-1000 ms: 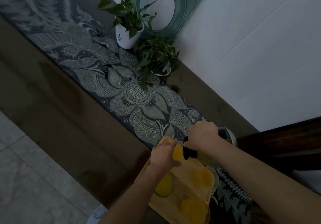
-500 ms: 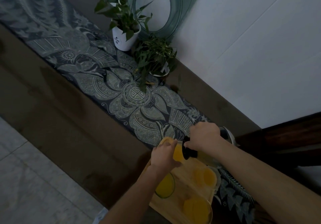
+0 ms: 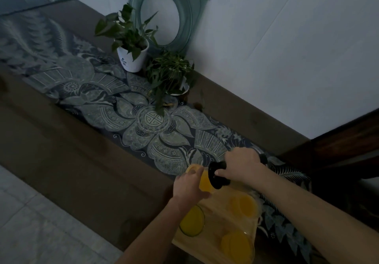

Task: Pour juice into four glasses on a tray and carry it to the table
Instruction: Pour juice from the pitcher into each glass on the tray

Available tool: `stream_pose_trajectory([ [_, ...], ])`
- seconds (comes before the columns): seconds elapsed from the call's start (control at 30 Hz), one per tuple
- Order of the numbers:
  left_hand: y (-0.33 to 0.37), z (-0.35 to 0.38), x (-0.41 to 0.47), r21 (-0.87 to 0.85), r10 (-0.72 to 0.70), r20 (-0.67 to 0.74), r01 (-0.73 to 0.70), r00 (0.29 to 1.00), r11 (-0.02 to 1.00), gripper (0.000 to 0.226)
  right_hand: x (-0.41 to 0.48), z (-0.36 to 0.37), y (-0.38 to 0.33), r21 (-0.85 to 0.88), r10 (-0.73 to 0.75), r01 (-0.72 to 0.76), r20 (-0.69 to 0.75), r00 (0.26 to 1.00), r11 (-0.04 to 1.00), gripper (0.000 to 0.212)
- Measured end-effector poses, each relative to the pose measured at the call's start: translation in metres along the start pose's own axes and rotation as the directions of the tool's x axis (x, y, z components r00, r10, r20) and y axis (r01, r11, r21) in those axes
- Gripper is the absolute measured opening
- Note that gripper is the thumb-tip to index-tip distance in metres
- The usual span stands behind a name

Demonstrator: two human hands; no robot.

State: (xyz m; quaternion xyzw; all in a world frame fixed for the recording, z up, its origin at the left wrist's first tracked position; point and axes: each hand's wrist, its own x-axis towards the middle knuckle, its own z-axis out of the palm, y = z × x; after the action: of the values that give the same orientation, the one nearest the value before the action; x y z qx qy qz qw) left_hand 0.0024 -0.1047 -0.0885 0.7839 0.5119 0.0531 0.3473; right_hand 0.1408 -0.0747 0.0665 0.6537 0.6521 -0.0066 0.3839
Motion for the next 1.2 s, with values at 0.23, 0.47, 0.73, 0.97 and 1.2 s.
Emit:
stream_pose_trajectory([
  [0.23,0.006,-0.007,0.002,0.042,-0.022,0.024,0.021,0.999,0.999,0.098,0.001,0.015,0.020,0.065,-0.059,0.067,-0.108,0.992,0.996,0.063],
  [0.47,0.012,-0.007,-0.005,-0.054,-0.068,0.083,0.072,0.994,0.996,0.103,0.000,0.055,0.051,0.234,-0.028,0.083,-0.229,0.973,0.969,0.067],
  [0.73,0.007,-0.021,-0.016,-0.340,-0.219,0.045,0.221,0.975,0.914,0.094,0.007,0.102,0.115,0.671,0.319,-0.077,-0.246,0.915,0.738,0.080],
  [0.97,0.005,-0.064,-0.044,-0.494,-0.343,-0.109,0.248,0.933,0.833,0.047,0.004,0.108,0.129,0.908,0.488,0.009,-0.232,0.841,0.418,0.074],
  [1.2,0.016,-0.096,-0.048,-0.576,-0.336,-0.194,0.170,0.922,0.800,0.026,-0.019,0.066,0.066,0.958,0.576,0.288,-0.230,0.785,-0.010,0.065],
])
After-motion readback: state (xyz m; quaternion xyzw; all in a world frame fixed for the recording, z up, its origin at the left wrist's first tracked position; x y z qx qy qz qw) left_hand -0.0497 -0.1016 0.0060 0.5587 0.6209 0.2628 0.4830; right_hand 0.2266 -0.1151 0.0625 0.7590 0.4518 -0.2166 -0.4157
